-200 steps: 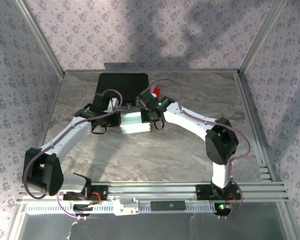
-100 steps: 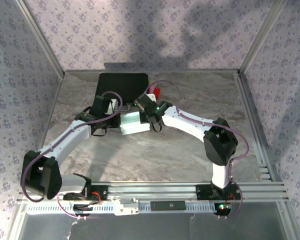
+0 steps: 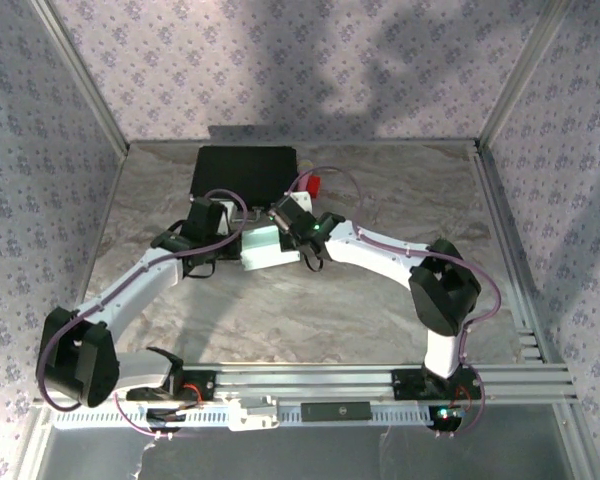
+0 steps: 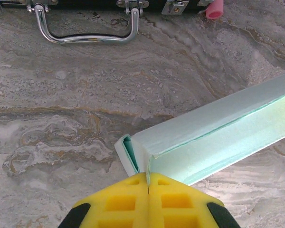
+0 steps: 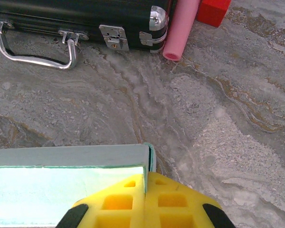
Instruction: Fold the paper box
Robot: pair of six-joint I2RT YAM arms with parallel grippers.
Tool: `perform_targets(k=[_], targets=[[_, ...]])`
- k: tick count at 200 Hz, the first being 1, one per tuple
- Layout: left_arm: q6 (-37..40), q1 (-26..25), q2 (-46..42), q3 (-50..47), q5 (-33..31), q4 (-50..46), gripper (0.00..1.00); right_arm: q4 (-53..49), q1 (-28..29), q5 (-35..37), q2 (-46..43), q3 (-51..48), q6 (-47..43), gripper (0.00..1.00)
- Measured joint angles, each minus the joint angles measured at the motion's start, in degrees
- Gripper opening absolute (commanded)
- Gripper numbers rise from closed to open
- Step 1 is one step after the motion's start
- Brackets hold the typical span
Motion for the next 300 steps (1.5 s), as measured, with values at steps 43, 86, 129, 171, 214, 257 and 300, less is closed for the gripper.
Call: perform_targets(k=[43,86,129,171,214,257,300], targets=[[-0.17,-3.26,-2.32,-2.36,-4.46,1.09,0.00,2.12,0.76,1.38,-1.14,-2.45,-0.81,0.00],[-0.15,-6.12,-3.37,-4.39,-9.31,3.15,0.00,4.81,1.44,2.73,-2.27,-5.18,-1.03,0.00],[-0.15,-7.85,-3.63,-5.57,-12.87,4.90,0.00,5.77,1.55,2.75,-2.78,-6.21,-1.11,0.01],[-0.13,-8.28,-4.07,-6.38,-14.16,5.97,0.00,5.64,1.66,2.67,-3.13,-6.36,-1.49,0.09],[-0.15,-8.87,-4.07,-7.02,-15.39,7.06,0.00,3.76,1.64,1.31,-4.07,-6.67,-1.97,0.27],[-0.15,-9.70,-4.04,-7.10,-16.13,7.21,0.00,1.84,1.92,-2.05,-6.99,-6.69,-2.08,0.41],[-0.20,-9.86,-3.93,-7.10,-16.52,7.23,0.00,1.73,0.59,-6.64,-12.24,-7.50,0.79,0.46]])
